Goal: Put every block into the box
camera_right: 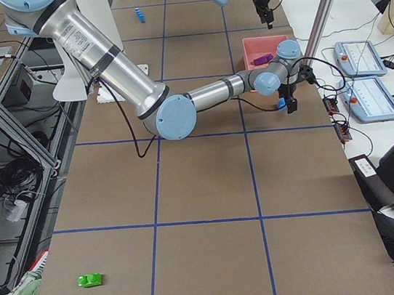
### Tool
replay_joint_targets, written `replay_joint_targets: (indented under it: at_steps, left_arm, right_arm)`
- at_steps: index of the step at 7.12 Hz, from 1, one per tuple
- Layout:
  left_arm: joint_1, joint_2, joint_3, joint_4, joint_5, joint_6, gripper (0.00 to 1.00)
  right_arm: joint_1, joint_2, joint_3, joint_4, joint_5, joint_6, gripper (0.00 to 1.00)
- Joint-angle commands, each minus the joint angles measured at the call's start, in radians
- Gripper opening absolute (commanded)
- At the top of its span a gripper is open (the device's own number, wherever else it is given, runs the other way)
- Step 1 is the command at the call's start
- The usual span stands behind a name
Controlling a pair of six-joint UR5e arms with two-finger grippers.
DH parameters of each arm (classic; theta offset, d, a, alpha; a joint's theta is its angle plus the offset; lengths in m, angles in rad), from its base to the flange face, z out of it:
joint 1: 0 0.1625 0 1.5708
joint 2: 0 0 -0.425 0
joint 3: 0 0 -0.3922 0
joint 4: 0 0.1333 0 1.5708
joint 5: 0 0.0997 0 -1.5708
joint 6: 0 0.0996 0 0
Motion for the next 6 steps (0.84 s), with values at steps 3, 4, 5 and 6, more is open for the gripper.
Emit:
replay_joint_targets:
  at_steps: [3, 4, 5, 6]
  left_arm:
    - [-0.207, 0.502, -0.532, 0.211, -0.247, 0.621, 1.0]
    - [-0.261, 0.65, -0.617, 0.206, -0.298, 0.748, 1.0]
    - [-0.269, 0.744, -0.689, 0.206, -0.298, 0.794, 1.0]
    - [-0.271, 0.766, -0.719, 0.208, -0.298, 0.794, 1.0]
  right_arm:
    - [-0.074, 0.129, -0.147, 0.033, -0.1, 0.158, 0.98]
    - [-0.084, 0.129, -0.181, 0.076, -0.106, 0.162, 0.96]
    - [-0.1, 0.132, -0.192, 0.101, -0.129, 0.183, 0.94]
    - [-0.119, 0.137, -0.205, 0.116, -0.153, 0.205, 0.89]
